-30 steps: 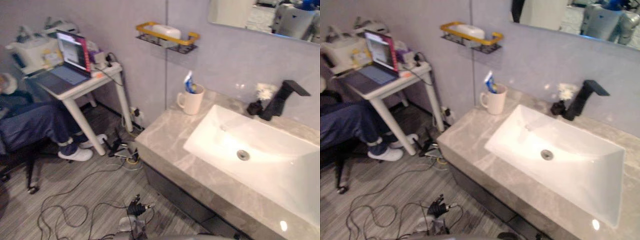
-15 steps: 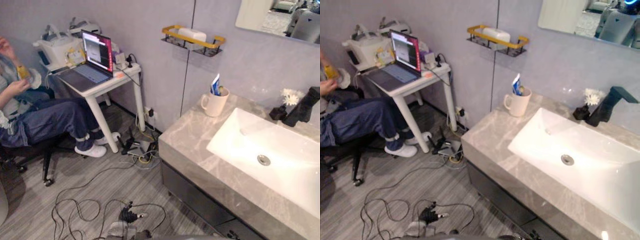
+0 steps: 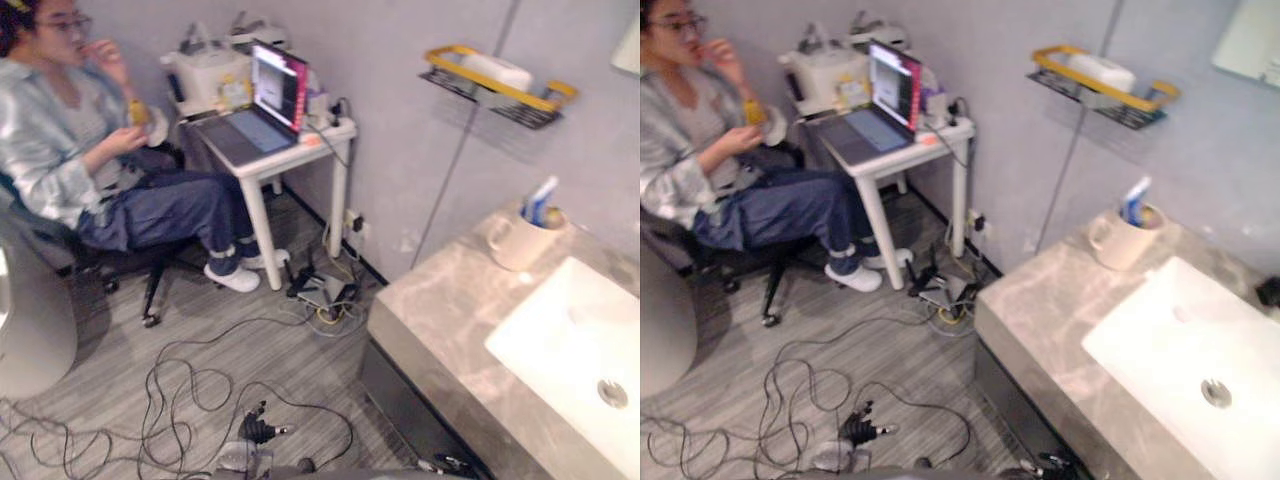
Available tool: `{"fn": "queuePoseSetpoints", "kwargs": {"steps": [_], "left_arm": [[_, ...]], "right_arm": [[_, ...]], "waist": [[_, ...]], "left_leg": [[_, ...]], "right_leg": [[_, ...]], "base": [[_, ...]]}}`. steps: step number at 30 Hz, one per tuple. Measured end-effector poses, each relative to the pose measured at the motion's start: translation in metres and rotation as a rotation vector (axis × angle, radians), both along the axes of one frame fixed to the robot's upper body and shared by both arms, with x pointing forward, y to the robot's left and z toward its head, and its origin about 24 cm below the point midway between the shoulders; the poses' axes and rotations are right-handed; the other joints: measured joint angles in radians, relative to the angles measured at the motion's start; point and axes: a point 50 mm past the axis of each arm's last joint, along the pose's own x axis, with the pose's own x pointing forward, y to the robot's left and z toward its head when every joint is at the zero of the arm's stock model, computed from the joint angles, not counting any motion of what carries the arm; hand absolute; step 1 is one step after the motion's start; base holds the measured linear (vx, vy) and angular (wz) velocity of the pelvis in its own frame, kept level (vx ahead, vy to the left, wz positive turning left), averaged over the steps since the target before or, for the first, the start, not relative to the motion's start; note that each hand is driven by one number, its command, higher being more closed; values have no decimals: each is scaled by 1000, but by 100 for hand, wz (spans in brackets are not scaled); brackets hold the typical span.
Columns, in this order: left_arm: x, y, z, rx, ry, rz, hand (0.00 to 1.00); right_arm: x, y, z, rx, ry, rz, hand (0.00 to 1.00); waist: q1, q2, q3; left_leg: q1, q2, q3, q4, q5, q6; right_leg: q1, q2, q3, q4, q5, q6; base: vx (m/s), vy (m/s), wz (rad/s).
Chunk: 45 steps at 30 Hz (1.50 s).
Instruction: Organize washtable
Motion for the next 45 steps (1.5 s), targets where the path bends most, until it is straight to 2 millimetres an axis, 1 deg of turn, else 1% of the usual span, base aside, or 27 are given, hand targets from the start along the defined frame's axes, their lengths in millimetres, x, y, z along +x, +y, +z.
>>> {"fn": "queuePoseSetpoints", "kwargs": {"steps": [3,4,5,6,10,14,15,16,18,19,21,23,25,27,28,29,30,32,34,36,37,38,40,41,42,44,45], "left_arm": [[3,-2,1,-1,-5,-7,0],[2,-2,0,-1,-1,-11,0],[-1,-3,-2,1,13,-19,0],[0,-3,-1,3,12,-27,0],[-6,-3,-3,-2,29,-23,0],[-8,-3,-4,-7,41,-31,0],[-4,-1,-3,-3,33,-33,0],[-3,1,-3,0,29,-23,0],[0,0,-2,-6,20,-10,0],[0,-2,-2,-11,20,-7,0],[1,-3,-2,-11,18,-6,0],[1,-2,-2,-8,19,-4,0],[-1,-2,-3,-7,25,-5,0],[-1,-8,-3,-16,27,-31,0],[-1,-9,-3,-16,28,-39,0],[-4,-12,-4,-22,37,-47,0],[-7,-12,-5,-22,45,-49,0],[-7,-9,-5,-12,47,-51,0],[-7,-1,-5,7,46,-47,0],[-11,1,-6,8,55,-32,0],[-14,1,-6,6,61,-25,0],[-14,3,-6,6,58,-13,0],[-10,9,-4,12,39,36,0],[-10,7,-4,5,37,43,0],[-8,1,-4,-19,19,65,0],[-3,-5,-1,-35,-5,73,0],[2,-7,0,-40,-22,70,0]], "right_arm": [[4,3,0,57,5,29,0],[4,3,0,61,4,33,0],[0,5,-1,54,6,26,0],[-7,7,-2,41,9,8,0],[-13,2,-1,26,17,5,0],[-10,5,-1,8,-4,-13,0],[-13,4,-1,-11,-1,-44,0],[-11,7,-1,-11,-6,-57,0],[-8,4,-1,-26,-12,-58,0],[-7,1,0,-37,-14,-56,0],[-3,-1,1,-45,-26,-43,0],[-2,0,1,-44,-27,-43,0],[-2,1,1,-40,-26,-45,0],[1,1,1,-41,-34,-42,0],[2,1,2,-43,-36,-37,0],[3,-4,2,-55,-39,-27,0],[9,-8,5,-68,-60,-22,0],[14,-5,5,-65,-74,-13,0],[15,-3,5,-68,-74,25,0],[20,-1,6,-69,-87,45,0],[20,-1,6,-68,-89,46,0],[20,1,6,-63,-87,45,0],[19,10,4,-40,-82,64,0],[19,9,5,-45,-84,65,0],[21,4,6,-59,-97,65,0],[23,1,8,-71,-115,65,0],[25,1,9,-74,-126,63,0]], "waist": [[-9,9,8],[-16,9,8],[-29,1,7],[-29,-14,8],[-23,2,-16],[-28,-4,-15],[-39,-8,-3],[-42,-19,0],[-50,0,6],[-49,4,5],[-50,18,2],[-44,20,3],[-52,8,-5],[-47,-8,-4],[-46,-7,-5],[-43,11,-6],[-50,29,-9],[-60,34,-8],[-53,29,-1],[-55,29,3],[-55,27,3],[-56,16,7],[-44,-35,11],[-44,-35,5],[-28,-7,3],[-28,-9,14],[-28,3,25]], "left_leg": [[11,-4,-83,-6,18,9],[16,-11,-101,-7,21,10],[28,-35,-149,-6,26,10],[50,-61,-180,-18,30,8],[109,-53,-213,-139,81,-16],[81,-46,-221,-153,105,-27],[57,-23,-96,-107,23,-71],[35,19,77,-50,-19,-86],[-10,140,380,93,-63,-51],[-27,172,452,139,-90,-48],[-53,175,472,166,-107,-44],[-56,140,445,141,-92,-46],[-31,71,411,58,-67,-33],[19,-28,363,-50,-67,-22],[28,-48,350,-64,-66,-20],[39,-71,310,-74,-33,22],[56,-80,252,-61,-39,52],[74,-75,191,-40,-40,62],[79,-61,118,-37,-40,62],[82,-38,18,-31,-37,45],[87,-36,-5,-31,-37,34],[101,-44,-42,-30,-39,20],[124,-76,-104,-27,-60,-14],[116,-65,-115,-20,-65,-28],[78,-42,-132,10,-80,-52],[39,-28,-153,36,-83,-57],[13,-17,-156,68,-92,-70]], "right_leg": [[-41,110,46,-81,-38,-19],[-35,122,42,-123,-37,-22],[-6,131,33,-216,-21,-41],[18,130,32,-268,42,-60],[56,135,17,-332,58,-46],[68,153,-3,-402,107,-42],[101,130,-36,-432,132,-43],[120,120,-50,-452,140,-40],[140,122,-86,-460,138,-31],[135,115,-92,-456,135,-26],[117,107,-93,-442,122,-8],[108,87,-94,-436,110,3],[110,44,-121,-422,82,35],[110,-37,-153,-349,23,81],[111,-56,-158,-320,23,85],[90,-82,-144,-224,15,89],[19,-96,-83,-25,39,31],[-18,-51,9,73,-14,14],[-70,52,119,90,-75,3],[-135,202,286,32,-97,-2],[-136,227,329,6,-97,-1],[-135,239,367,-50,-89,-3],[-131,185,355,-157,28,-10],[-122,185,335,-170,32,-16],[-102,186,284,-210,39,-28],[-97,182,224,-232,48,-40],[-79,175,166,-242,51,-45]], "base": [[103,26,90],[72,-2,118],[70,-26,120],[59,-40,115],[26,-31,29],[4,21,12],[-23,44,48],[-49,49,54],[-22,55,40],[27,100,31],[62,140,26],[74,118,24],[81,112,48],[129,144,76],[178,108,75],[260,115,94],[304,102,108],[295,27,120],[220,-72,115],[220,-143,122],[137,-108,125],[185,-136,126],[190,-187,130],[110,-145,113],[71,-93,89],[56,-118,103],[20,-134,145]]}}
